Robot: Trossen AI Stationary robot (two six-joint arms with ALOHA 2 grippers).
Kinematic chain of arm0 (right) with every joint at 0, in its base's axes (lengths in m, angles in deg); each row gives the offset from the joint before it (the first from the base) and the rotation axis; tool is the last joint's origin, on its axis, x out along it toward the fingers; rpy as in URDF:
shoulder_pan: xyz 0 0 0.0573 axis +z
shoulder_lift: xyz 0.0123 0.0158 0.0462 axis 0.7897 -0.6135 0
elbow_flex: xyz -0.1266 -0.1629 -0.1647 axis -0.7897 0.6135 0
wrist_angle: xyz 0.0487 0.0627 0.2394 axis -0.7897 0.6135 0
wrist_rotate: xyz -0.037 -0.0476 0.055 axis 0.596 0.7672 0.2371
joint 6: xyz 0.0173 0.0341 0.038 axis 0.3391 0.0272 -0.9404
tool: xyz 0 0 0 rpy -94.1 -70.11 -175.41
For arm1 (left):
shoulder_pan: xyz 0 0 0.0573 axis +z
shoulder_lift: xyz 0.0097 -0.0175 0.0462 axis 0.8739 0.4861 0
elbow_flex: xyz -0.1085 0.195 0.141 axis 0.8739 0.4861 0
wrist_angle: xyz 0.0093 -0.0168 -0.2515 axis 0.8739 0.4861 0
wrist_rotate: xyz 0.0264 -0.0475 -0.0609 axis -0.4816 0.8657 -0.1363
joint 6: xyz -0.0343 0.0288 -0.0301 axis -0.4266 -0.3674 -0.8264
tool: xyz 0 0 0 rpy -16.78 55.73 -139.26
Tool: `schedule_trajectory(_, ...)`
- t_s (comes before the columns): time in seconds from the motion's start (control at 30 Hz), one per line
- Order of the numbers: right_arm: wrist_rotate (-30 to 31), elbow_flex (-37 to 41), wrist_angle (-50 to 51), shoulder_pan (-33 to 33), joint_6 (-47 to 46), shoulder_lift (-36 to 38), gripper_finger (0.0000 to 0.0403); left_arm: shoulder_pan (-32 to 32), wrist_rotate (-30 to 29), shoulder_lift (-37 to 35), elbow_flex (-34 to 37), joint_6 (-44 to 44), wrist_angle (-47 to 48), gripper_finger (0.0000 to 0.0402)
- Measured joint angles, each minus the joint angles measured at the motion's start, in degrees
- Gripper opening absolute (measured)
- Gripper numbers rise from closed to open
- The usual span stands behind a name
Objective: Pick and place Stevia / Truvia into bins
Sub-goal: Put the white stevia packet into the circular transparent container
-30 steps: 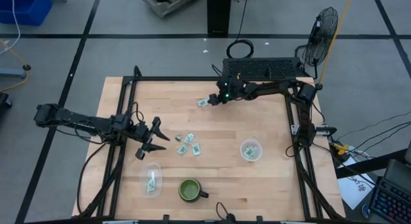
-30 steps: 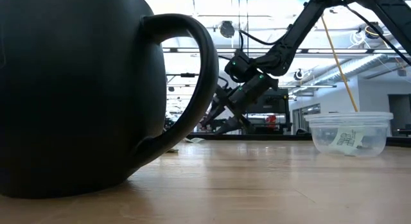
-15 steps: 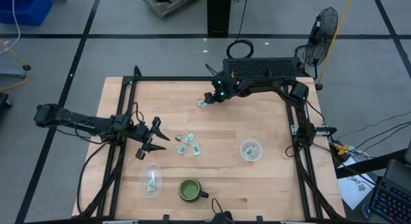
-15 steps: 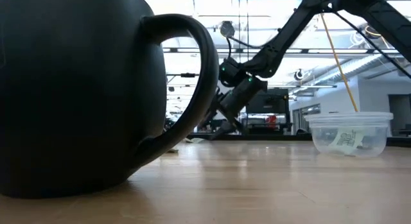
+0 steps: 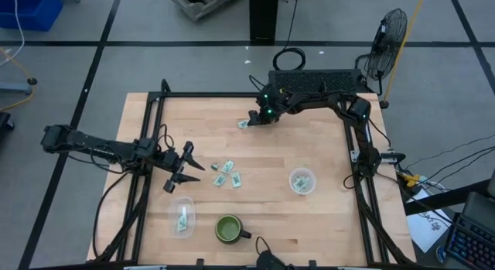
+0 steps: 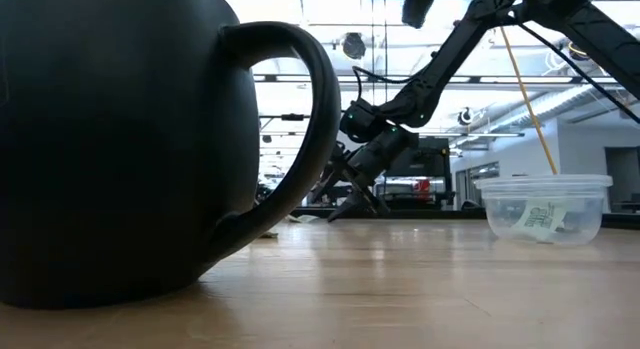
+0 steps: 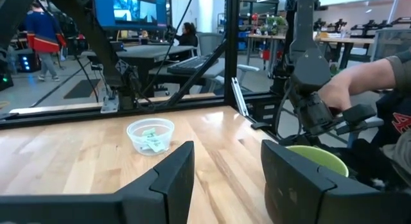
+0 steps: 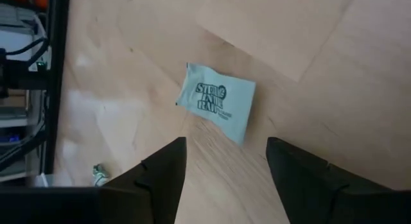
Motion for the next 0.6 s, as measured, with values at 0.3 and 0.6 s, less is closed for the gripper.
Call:
schedule_trajectory(0.3,1.7,0.0,1.8,0.4,18.5,3.4,0.0204,0.0,0.0,0.0,0.0,-0.7,0.4,0.0184)
schedule_trajectory(0.6,27.2,-0.1,8.0,8.0,58.7,7.2,0.0172,0.0,-0.1,0.0,0.0,-1.1,1.7,0.0184)
